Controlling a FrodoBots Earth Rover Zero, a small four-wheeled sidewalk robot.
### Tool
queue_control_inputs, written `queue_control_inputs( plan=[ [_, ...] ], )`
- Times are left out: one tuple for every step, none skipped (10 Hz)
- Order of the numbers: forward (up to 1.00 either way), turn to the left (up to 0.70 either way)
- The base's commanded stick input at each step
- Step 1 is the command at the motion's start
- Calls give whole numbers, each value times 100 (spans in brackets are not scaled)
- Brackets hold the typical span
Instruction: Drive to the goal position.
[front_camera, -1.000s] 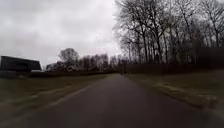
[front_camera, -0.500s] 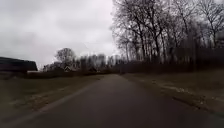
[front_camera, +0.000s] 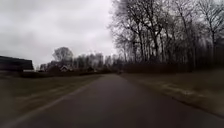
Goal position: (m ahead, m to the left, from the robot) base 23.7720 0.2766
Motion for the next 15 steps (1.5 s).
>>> queue_control_inputs(
  plan=[
    [100, 0],
    [100, 0],
    [100, 0],
    [100, 0],
    [100, 0],
    [100, 0],
    [100, 0],
    [100, 0],
    [100, 0],
    [100, 0],
    [100, 0],
    [100, 0],
    [100, 0],
    [100, 0],
    [100, 0]
  ],
)
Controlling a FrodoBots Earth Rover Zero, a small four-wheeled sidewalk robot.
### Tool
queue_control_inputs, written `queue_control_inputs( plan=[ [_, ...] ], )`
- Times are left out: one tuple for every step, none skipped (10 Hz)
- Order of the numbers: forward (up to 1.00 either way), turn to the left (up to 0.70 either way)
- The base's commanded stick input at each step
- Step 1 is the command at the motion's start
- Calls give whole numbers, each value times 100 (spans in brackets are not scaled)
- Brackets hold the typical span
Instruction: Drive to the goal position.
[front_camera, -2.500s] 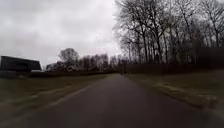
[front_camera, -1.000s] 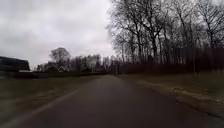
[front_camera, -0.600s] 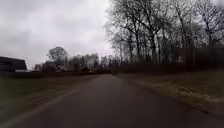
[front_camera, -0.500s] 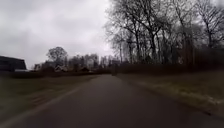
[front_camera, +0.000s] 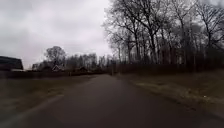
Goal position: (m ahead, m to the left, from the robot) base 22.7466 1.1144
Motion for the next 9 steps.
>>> queue_control_inputs(
  plan=[
    [100, 29],
    [100, 40],
    [100, 40],
    [100, 40],
    [100, 40],
    [100, 34],
    [100, 13],
    [100, 0],
    [100, 0]
  ],
)
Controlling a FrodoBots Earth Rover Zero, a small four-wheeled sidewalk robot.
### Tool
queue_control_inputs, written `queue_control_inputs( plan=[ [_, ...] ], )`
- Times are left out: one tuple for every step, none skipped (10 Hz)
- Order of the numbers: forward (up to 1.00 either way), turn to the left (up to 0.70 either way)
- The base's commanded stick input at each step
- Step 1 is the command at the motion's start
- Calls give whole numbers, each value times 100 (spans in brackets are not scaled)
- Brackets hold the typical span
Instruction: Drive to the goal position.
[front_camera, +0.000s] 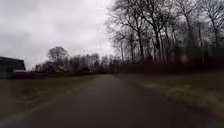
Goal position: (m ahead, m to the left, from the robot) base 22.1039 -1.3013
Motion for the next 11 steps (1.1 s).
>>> queue_control_inputs(
  plan=[
    [100, 0],
    [100, 0],
    [100, 0],
    [100, 0],
    [100, 0],
    [100, 0],
    [100, 0],
    [100, 0],
    [100, 0],
    [100, 0],
    [100, 0]
  ],
)
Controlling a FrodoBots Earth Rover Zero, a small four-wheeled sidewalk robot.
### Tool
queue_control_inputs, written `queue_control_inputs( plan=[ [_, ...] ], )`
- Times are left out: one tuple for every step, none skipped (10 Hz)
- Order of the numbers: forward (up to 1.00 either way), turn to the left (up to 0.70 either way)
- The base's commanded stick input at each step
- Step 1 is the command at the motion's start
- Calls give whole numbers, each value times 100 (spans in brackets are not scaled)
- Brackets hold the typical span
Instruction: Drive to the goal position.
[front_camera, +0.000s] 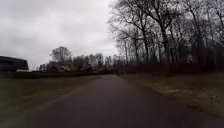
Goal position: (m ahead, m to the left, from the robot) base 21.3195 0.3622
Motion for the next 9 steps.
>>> queue_control_inputs(
  plan=[
    [100, 0],
    [100, 0],
    [100, 0],
    [100, 0],
    [100, 0],
    [100, 0],
    [100, 0],
    [100, 0],
    [100, 0]
  ],
)
